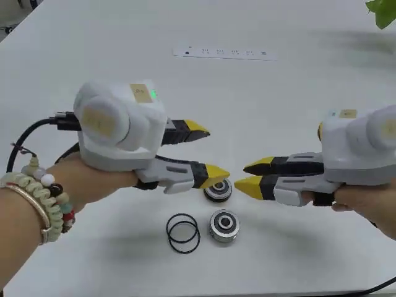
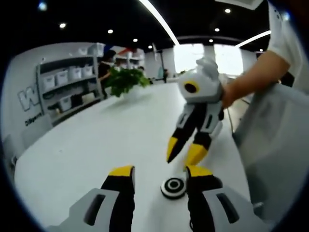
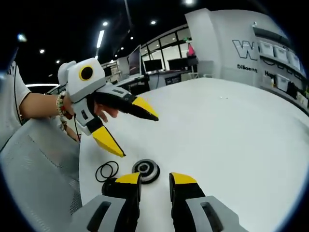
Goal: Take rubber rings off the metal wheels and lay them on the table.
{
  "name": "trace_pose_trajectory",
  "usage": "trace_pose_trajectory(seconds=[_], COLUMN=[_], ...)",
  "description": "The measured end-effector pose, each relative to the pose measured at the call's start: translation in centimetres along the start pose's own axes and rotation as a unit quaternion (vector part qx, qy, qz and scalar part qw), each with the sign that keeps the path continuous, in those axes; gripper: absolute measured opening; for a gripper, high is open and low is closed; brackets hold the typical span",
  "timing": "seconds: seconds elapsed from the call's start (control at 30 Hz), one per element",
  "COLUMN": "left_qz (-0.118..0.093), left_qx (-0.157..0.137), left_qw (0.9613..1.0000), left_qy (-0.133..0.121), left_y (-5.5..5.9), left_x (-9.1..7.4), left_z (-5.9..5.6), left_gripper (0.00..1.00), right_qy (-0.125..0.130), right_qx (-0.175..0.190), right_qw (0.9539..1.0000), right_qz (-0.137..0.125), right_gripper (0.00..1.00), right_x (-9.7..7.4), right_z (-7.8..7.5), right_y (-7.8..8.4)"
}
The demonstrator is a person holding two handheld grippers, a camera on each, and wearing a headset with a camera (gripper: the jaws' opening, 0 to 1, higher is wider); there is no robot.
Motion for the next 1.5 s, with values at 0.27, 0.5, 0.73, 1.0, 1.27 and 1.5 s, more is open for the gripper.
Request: trace_pose_trajectory(seconds=[0.27, 0.5, 0.73, 1.0, 1.27, 1.5], left_qz=[0.038, 0.053, 0.052, 0.051, 0.037, 0.035], left_qx=[0.015, 0.002, 0.004, -0.028, -0.05, -0.049], left_qw=[0.9988, 0.9986, 0.9986, 0.9982, 0.998, 0.9981], left_qy=[0.025, 0.003, 0.013, 0.016, 0.015, 0.015], left_y=[1.9, 2.9, 3.1, 3.6, 3.6, 3.6], left_x=[1.1, 1.5, 1.9, 1.9, 1.8, 1.8], left_z=[-1.5, -1.0, -1.5, -1.5, -1.6, -1.6], left_gripper=[0.38, 0.3, 0.22, 0.17, 0.15, 0.15], right_qy=[-0.011, 0.003, 0.002, 0.001, 0.005, 0.002], right_qx=[-0.024, -0.05, -0.061, -0.066, -0.056, -0.06], right_qw=[0.9991, 0.998, 0.9973, 0.9969, 0.9979, 0.9976], right_qz=[0.033, 0.039, 0.041, 0.044, 0.033, 0.034], right_gripper=[0.22, 0.24, 0.25, 0.25, 0.25, 0.24], right_x=[0.6, 1.1, 1.6, 1.9, 2.2, 2.3], right_z=[0.5, 0.6, 0.9, 1.1, 1.0, 1.0], right_y=[1.2, 1.2, 1.0, 1.0, 0.8, 0.9])
Point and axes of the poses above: the centre of the closed fingertips' face, and the gripper's own axes: x roughly forward along the fingers, z roughly to its left, y roughly out of its underside, the point moved 3 cm from there along -x, roughly backward along the fingers, and after that the axes turned 1 degree about -y, right-handed, at the moved point
